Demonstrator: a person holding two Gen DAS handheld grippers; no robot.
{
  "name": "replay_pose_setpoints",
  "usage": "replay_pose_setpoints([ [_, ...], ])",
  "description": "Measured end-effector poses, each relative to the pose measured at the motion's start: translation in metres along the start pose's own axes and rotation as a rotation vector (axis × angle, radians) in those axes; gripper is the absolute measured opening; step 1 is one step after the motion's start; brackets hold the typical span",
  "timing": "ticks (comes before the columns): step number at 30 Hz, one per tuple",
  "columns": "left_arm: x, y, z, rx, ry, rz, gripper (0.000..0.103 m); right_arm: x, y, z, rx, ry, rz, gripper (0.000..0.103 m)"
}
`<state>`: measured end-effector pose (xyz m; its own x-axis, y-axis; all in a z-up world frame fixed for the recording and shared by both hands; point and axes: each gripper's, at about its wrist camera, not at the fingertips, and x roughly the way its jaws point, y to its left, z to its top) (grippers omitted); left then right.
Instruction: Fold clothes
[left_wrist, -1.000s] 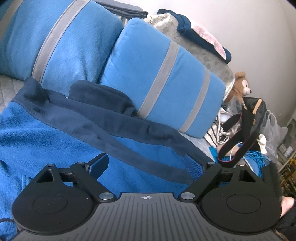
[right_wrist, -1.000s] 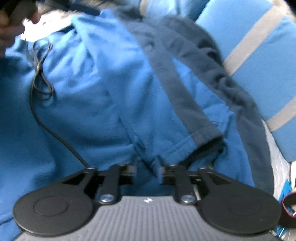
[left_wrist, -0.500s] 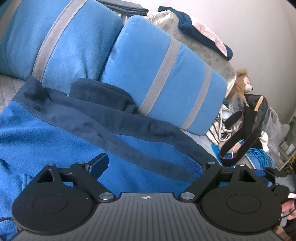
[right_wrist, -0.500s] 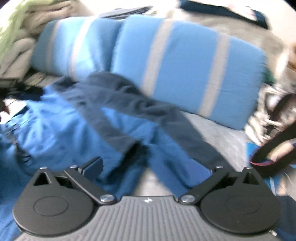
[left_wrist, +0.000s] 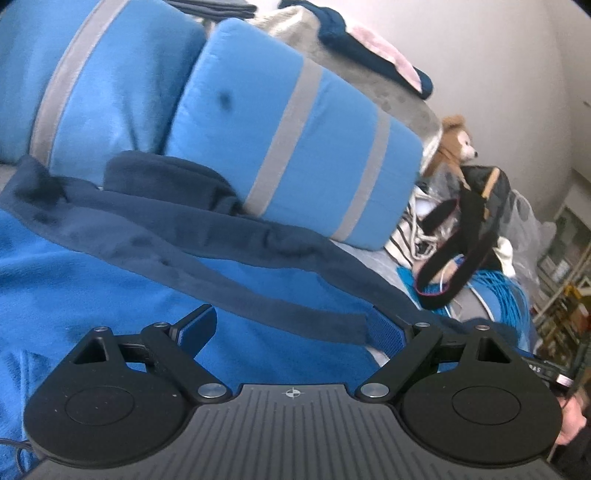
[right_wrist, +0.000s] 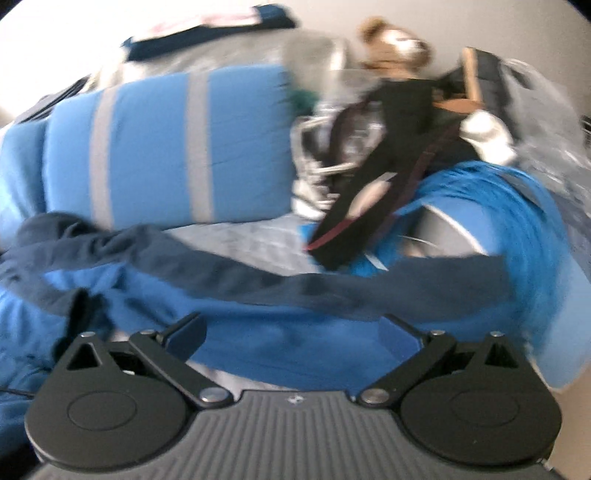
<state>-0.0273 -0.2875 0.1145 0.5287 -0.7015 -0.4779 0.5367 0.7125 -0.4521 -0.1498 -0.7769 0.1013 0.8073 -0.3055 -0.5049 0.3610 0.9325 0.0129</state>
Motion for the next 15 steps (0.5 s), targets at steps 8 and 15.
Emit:
replay_pose_setpoints([
  [8,-0.002,-0.001,0.0,-0.001,-0.008,-0.012,0.09,0.002,-0.064,-0.03,0.139,-0.011,-0.14,0.077],
  [15,0.002,-0.002,-0.001,0.0,0.0,0.005,0.09,0.014,-0.1,-0.04,0.217,-0.019,-0.234,0.067],
])
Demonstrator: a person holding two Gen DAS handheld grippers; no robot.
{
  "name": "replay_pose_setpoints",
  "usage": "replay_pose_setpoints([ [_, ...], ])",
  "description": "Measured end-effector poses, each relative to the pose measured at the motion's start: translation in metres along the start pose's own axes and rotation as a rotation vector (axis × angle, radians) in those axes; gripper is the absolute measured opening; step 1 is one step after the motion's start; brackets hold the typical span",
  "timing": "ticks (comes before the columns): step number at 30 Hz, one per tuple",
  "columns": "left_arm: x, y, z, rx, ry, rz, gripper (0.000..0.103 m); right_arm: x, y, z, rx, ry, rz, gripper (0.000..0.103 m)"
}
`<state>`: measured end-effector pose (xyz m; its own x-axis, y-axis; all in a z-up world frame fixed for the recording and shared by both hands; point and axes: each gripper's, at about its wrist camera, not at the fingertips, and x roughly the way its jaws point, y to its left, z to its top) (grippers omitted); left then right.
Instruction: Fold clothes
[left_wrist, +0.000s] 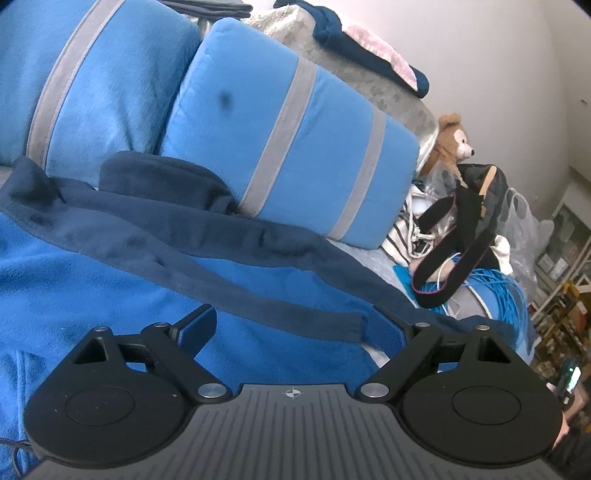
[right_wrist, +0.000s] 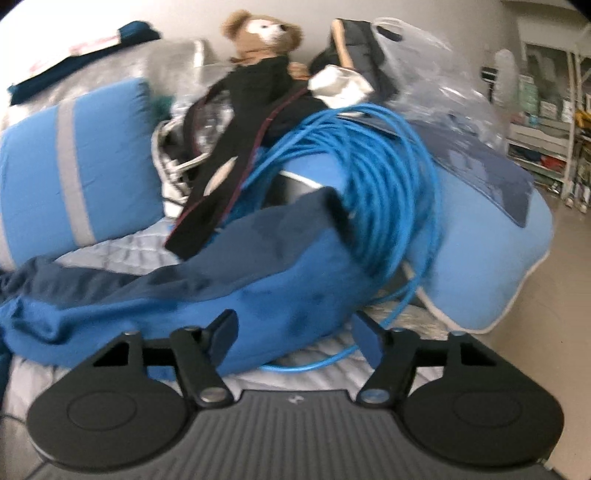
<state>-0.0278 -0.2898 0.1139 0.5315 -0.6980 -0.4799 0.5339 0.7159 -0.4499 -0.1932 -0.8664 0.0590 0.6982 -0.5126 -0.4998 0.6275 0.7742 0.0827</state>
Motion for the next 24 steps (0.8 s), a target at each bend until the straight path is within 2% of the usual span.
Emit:
replay_pose_setpoints([
  [5,0.002,0.0,0.0,0.003,0.009,0.011,0.09,0.016,-0.016,0.001,0.038,0.007,-0.019,0.062],
  [12,0.005,0.0,-0.001,0.008,0.02,0.027,0.09,0.033,-0.025,-0.001,0.062,0.005,0.008,0.06],
  [17,0.006,0.0,-0.001,0.01,0.023,0.033,0.09,0.032,-0.02,0.004,0.066,0.005,0.055,0.023],
  [19,0.006,0.0,-0.001,0.012,0.026,0.036,0.09,0.03,-0.015,0.006,0.049,0.015,0.069,0.015],
  [24,0.006,0.0,-0.001,0.014,0.027,0.035,0.09,0.02,0.001,0.012,0.01,0.023,0.108,0.013],
])
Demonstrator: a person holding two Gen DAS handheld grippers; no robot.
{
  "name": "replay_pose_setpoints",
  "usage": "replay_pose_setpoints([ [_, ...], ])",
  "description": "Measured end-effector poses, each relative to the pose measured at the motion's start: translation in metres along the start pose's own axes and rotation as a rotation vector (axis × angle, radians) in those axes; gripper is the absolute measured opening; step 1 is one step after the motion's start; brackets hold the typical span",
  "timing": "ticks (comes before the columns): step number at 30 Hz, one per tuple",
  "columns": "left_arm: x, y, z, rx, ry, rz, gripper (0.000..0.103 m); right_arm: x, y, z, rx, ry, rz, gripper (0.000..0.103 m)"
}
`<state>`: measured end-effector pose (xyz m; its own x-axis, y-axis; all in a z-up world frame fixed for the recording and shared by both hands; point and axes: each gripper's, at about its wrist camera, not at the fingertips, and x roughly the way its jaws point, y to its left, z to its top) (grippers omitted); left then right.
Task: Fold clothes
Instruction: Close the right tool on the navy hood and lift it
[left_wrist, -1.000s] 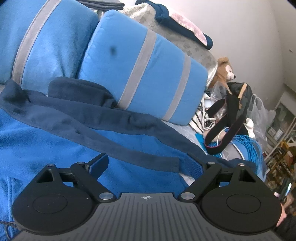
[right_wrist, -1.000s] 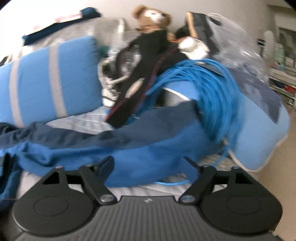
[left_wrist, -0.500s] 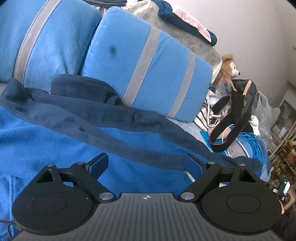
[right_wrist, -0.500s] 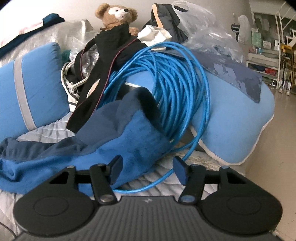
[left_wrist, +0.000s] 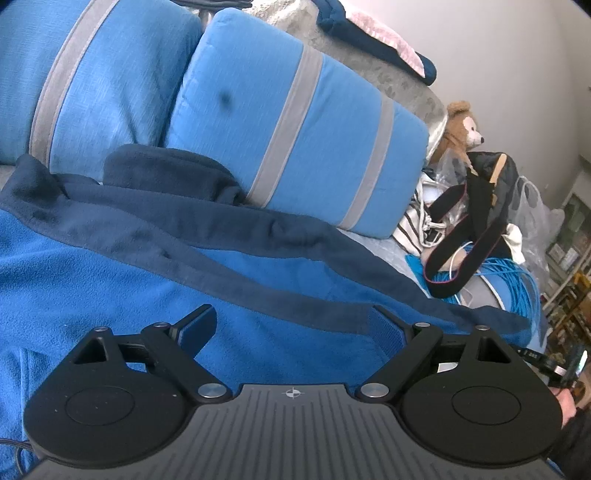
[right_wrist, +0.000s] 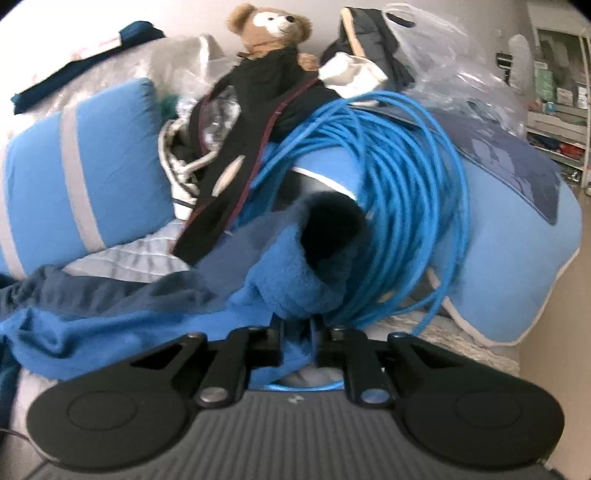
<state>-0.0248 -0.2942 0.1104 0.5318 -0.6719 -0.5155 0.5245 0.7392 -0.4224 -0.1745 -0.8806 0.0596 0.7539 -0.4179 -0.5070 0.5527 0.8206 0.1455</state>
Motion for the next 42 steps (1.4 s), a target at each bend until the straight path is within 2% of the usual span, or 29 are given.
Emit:
replay_pose_setpoints([
  [15,-0.002,-0.001,0.0,-0.011,-0.007,0.006,0.09,-0.024,0.094,0.028,-0.081,-0.046,0.222,0.012],
  [26,-0.006,0.003,0.001,-0.043,-0.019,0.002,0.09,-0.034,0.159,0.056,-0.183,-0.056,0.337,0.012],
  [33,-0.007,0.005,0.002,-0.059,-0.023,-0.002,0.09,-0.037,0.202,0.062,-0.25,-0.03,0.432,0.012],
  [42,-0.005,0.007,0.003,-0.073,-0.02,-0.019,0.09,-0.033,0.253,0.054,-0.295,0.054,0.529,0.011],
])
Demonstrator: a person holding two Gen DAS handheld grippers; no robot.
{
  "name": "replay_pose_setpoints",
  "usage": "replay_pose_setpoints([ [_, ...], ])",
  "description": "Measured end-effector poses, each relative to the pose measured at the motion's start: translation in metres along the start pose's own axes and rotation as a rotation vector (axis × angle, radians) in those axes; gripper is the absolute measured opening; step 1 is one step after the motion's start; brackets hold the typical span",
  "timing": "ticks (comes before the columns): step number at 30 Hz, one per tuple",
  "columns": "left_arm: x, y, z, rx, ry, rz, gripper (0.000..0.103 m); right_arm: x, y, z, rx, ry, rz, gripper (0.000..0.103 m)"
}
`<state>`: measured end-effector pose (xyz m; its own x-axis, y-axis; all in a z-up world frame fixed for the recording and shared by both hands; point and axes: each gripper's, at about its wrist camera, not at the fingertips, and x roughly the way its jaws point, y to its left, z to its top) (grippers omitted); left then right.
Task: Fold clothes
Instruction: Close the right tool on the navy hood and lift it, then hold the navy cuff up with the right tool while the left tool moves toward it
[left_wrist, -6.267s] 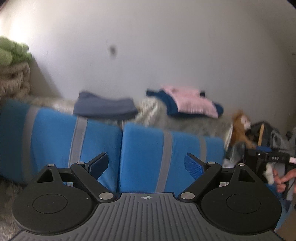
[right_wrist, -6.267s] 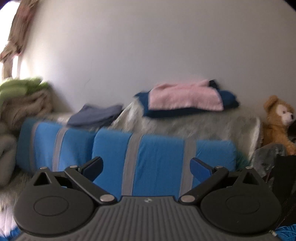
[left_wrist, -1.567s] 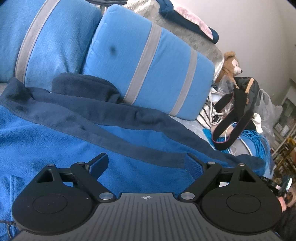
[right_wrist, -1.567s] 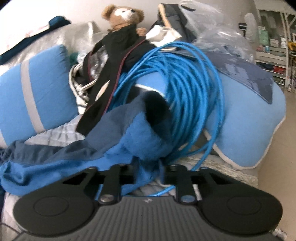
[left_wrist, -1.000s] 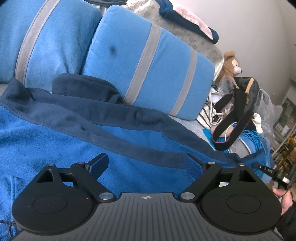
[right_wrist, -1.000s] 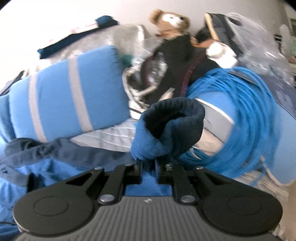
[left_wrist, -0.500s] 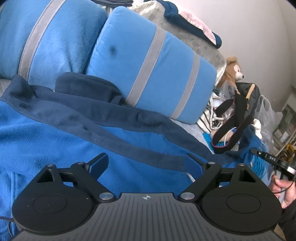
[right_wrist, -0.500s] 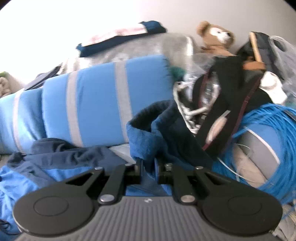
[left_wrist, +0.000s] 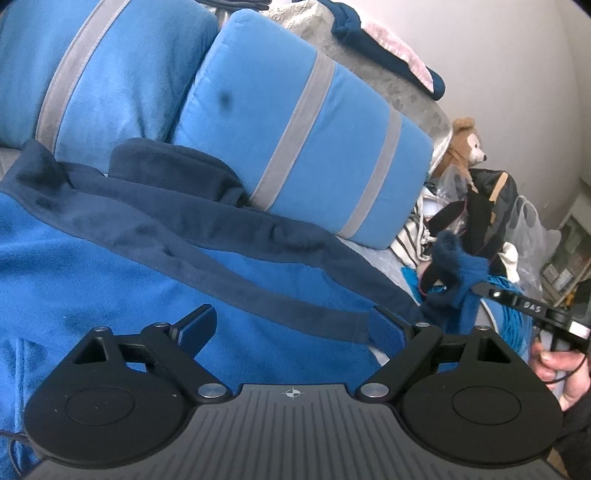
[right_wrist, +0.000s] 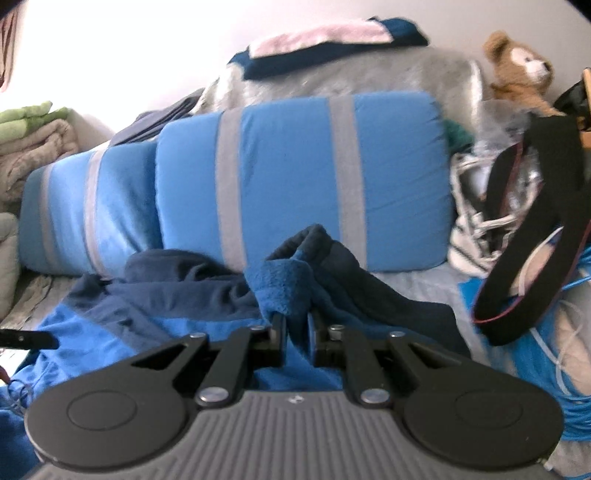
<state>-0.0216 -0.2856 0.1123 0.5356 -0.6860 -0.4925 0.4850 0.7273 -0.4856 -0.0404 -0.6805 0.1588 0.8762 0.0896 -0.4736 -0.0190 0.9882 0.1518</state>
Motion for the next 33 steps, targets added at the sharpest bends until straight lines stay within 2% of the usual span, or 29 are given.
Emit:
replay_pose_setpoints([
  [9,-0.001,0.002,0.002,-0.027,-0.012,-0.003,0.09,0.027,0.046,-0.004,-0.086,0.079,0.076,0.01],
  [17,-0.004,-0.002,0.002,0.005,-0.041,0.011,0.09,0.048,0.087,-0.011,-0.156,0.146,0.139,0.01],
  [33,-0.001,-0.003,0.001,0.011,-0.016,0.018,0.09,0.073,0.151,-0.033,-0.367,0.266,0.244,0.012],
])
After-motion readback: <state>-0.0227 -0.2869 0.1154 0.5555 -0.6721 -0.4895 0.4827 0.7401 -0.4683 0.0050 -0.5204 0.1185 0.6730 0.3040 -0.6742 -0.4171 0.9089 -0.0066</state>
